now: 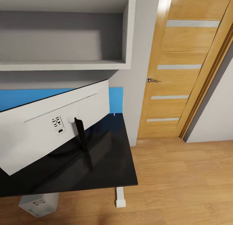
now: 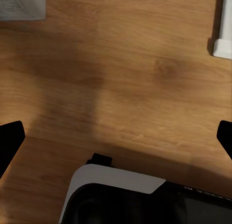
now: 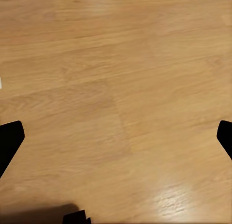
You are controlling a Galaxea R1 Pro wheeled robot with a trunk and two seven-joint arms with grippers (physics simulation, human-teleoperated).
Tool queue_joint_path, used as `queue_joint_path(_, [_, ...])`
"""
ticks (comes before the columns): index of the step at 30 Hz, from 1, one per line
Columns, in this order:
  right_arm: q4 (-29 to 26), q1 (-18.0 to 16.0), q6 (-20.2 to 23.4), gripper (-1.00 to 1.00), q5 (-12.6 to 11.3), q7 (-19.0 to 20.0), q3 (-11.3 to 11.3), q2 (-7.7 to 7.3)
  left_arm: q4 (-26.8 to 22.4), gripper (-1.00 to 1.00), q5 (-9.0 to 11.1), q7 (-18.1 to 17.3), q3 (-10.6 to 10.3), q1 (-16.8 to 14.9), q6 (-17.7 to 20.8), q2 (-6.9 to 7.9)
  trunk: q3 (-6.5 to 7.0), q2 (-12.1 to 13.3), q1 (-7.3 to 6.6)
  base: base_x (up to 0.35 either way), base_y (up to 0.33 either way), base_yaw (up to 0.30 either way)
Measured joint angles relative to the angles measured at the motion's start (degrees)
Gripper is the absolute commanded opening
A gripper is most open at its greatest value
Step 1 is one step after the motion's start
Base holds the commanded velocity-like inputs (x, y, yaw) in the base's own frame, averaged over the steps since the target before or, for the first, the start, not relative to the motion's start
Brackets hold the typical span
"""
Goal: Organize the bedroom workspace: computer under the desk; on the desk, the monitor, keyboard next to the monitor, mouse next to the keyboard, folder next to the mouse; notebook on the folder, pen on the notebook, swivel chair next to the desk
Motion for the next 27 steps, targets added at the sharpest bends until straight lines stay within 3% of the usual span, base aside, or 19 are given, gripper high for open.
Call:
queue_joint_path(7, [0.02, 0.03, 0.03, 1.0, -0.09, -0.01, 0.0, 0.02, 0.05, 1.0, 0.02, 0.0, -0.02, 0.0, 0.0, 0.0, -0.01, 0.0, 0.0, 0.0, 0.034, 0.048])
queue_joint_path(20, [0.01, 0.0, 0.11, 1.0, -0.09, -0.08, -0.04, 0.06, 0.1, 1.0, 0.03, 0.0, -0.03, 0.0, 0.0, 0.01, -0.01, 0.0, 0.0, 0.0, 0.003, 0.223])
queue_joint_path(27, [0.0, 0.01, 1.17, 1.0, -0.12, -0.06, -0.03, -0.03, 0.07, 1.0, 0.02, 0.0, -0.03, 0.0, 0.0, 0.0, -0.05, 0.0, 0.0, 0.0, 0.0, 0.07])
